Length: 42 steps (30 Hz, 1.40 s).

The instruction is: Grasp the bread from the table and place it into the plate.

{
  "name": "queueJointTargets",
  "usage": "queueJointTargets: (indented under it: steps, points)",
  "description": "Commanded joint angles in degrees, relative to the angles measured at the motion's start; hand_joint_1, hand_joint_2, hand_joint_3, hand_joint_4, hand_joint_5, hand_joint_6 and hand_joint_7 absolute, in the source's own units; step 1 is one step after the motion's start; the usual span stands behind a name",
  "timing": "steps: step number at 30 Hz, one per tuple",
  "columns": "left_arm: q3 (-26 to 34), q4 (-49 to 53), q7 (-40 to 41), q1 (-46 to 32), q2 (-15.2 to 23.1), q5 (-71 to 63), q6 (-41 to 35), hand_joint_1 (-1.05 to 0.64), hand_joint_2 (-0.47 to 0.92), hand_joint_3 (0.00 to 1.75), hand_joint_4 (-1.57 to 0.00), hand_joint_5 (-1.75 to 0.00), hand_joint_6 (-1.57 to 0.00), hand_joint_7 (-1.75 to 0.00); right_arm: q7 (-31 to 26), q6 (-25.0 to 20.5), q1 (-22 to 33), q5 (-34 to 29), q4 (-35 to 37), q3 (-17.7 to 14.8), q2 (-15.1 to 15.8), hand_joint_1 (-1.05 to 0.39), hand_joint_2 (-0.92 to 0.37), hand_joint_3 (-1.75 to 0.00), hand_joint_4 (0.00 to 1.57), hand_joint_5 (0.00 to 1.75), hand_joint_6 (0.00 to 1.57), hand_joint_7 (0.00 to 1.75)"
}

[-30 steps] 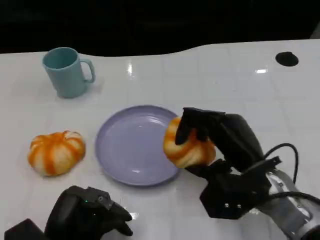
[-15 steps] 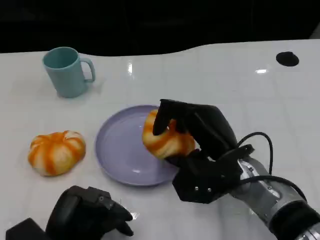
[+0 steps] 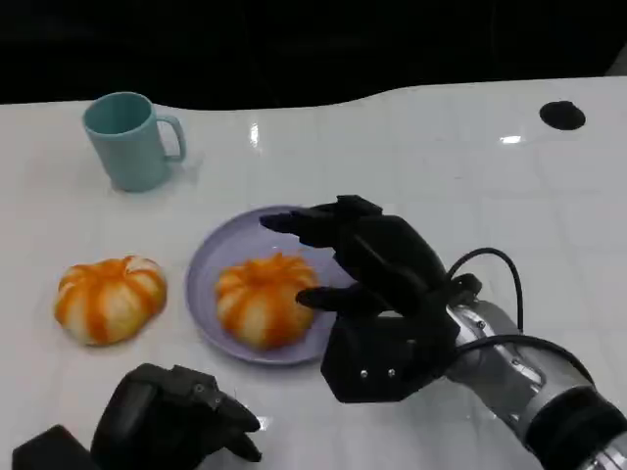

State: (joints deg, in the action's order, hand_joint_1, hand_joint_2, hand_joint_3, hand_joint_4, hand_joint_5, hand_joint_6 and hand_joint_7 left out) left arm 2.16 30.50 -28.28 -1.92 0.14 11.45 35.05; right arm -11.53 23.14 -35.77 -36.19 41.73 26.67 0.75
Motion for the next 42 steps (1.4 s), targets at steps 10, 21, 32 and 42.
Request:
queueJointTargets:
  steps: [10, 21, 32, 42]
  points:
    - [0.2, 0.3, 0.2, 0.2, 0.6, 0.1, 0.5, -1.05, 0.89, 0.0, -1.45, -0.64, -1.57, -0.23, 4.4, -1.0, 5.9, 2.6, -10.8, -1.1, 3.9, -0.4, -0.92, -0.06, 0.0, 0.42, 0.3, 0.02]
    - [0.2, 0.3, 0.1, 0.2, 0.5, 0.3, 0.2, -1.05, 0.9, 0.0, -1.46, -0.65, -1.57, -0.23, 12.1, -1.1, 16.5, 10.1, -26.4, -5.3, 8.9, -0.35, -0.92, -0.07, 0.01, 0.58, 0.36, 0.03]
    - [0.1, 0.3, 0.6, 0.2, 0.4, -0.2, 0.4, -1.05, 0.9, 0.0, -1.45, -0.64, -1.57, -0.22, 19.8, 0.0, 26.4, 23.1, -36.0, -12.5, 11.0, -0.13, -0.89, -0.08, 0.44, 0.81, 0.62, 0.13]
    - [0.3, 0.3, 0.7, 0.2, 0.5, -0.3, 0.4, -1.05, 0.9, 0.0, -1.45, -0.64, -1.57, -0.22, 25.2, 3.3, 32.7, 31.3, -37.7, -16.8, 13.4, -0.08, -0.61, -0.79, 0.62, 1.35, 0.84, 0.73]
